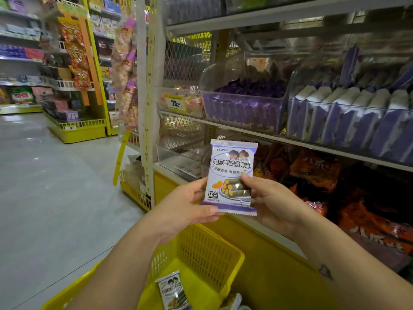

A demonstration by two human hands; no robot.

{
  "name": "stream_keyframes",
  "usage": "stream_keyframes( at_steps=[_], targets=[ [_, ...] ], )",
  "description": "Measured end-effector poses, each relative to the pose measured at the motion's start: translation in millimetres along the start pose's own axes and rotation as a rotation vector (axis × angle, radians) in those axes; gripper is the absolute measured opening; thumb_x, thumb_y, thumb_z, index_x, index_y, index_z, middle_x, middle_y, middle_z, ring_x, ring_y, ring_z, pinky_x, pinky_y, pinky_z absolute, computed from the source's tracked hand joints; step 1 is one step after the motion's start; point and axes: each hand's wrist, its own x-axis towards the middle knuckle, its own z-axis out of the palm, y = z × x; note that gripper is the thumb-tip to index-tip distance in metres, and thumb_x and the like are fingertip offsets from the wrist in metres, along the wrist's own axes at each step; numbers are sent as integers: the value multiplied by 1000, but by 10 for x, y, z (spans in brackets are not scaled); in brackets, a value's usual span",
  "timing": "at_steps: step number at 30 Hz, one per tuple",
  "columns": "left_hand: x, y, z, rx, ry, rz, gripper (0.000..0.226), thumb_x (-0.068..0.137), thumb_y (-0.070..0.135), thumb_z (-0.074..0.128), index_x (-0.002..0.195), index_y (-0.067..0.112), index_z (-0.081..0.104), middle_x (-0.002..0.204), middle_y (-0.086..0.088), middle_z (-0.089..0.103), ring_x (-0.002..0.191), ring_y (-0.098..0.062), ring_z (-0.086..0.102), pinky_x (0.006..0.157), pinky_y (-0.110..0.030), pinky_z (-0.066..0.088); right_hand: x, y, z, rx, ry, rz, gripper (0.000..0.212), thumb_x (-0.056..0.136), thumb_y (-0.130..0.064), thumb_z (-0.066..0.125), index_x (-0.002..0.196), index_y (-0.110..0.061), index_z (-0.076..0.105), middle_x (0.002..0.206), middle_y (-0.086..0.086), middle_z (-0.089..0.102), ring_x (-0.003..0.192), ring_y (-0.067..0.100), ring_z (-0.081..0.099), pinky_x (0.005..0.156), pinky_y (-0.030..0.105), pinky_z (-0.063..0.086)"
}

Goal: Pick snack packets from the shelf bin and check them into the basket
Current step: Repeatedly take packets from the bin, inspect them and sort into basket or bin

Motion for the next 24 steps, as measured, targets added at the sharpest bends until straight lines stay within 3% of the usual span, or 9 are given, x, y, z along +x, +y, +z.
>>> stream_keyframes(
  at_steps=[3, 6, 7, 9, 11, 13, 16, 20, 24],
  targets=[
    [16, 23, 51, 125, 117, 54, 65, 94, -2, 55, 145, 33, 35, 114, 28, 66, 109, 5, 61, 90, -20, 52, 31, 49, 34, -59, 95, -110, 30, 93, -23, 55, 116, -5, 61, 104, 15, 73, 91, 26, 71, 69, 38, 60],
    [42, 46, 197, 91, 159, 135, 65, 97, 22, 55, 152, 33, 21, 96, 54, 52, 98, 31, 48, 82, -1, 44, 57, 125, 102, -376, 269, -321, 26, 91, -30, 59, 113, -16, 63, 98, 1, 75, 93, 18, 70, 83, 46, 57],
    [40, 55, 254, 29, 143, 133, 67, 94, 35, 56, 151, 38, 22, 102, 52, 53, 101, 29, 49, 85, -5, 44, 48, 146, 141, -456, 264, -384, 29, 87, -35, 62, 112, -20, 63, 98, -5, 75, 92, 12, 71, 78, 38, 58],
    [42, 39, 310, -93, 130, 127, 71, 85, 51, 60, 148, 42, 28, 122, 27, 61, 116, 6, 55, 100, -24, 43, 26, 201, 214, -537, 185, -452, 36, 80, -41, 61, 112, -24, 63, 101, -9, 73, 93, 6, 68, 72, 23, 56],
    [48, 26, 301, -221, 164, 105, 67, 84, 46, 60, 146, 32, 37, 129, 3, 63, 122, -15, 57, 105, -38, 42, 30, 248, 235, -676, 151, -481, 32, 86, -39, 58, 115, -26, 63, 108, -11, 69, 100, 1, 63, 78, 16, 52],
    [41, 42, 259, -385, 160, 62, 51, 89, 30, 54, 139, 21, 47, 126, -6, 66, 119, -24, 61, 103, -44, 47, 45, 250, 217, -754, 198, -502, 22, 93, -27, 57, 115, -30, 62, 113, -11, 64, 104, -1, 59, 78, 12, 50],
    [7, 52, 190, -508, 43, 23, 35, 96, 18, 46, 130, 15, 53, 122, -13, 68, 113, -29, 64, 93, -43, 55, 56, 201, 178, -572, 231, -480, 28, 94, -16, 58, 114, -35, 56, 115, -11, 63, 106, 5, 61, 78, 21, 55],
    [-28, 11, 128, -544, -129, 31, 45, 93, 10, 49, 137, 21, 46, 131, -15, 62, 120, -33, 60, 92, -45, 54, 94, 57, 136, -364, 238, -437, 39, 93, -16, 59, 129, -28, 52, 117, -8, 65, 100, 6, 67, 75, 27, 57],
    [-4, -23, 69, -451, -62, 74, 52, 92, 4, 51, 131, 38, 47, 129, -9, 64, 118, -28, 62, 92, -50, 53, 75, -10, 86, -389, 206, -451, 37, 91, -13, 62, 121, -33, 57, 110, 0, 67, 103, 17, 67, 85, 41, 56]
  ],
)
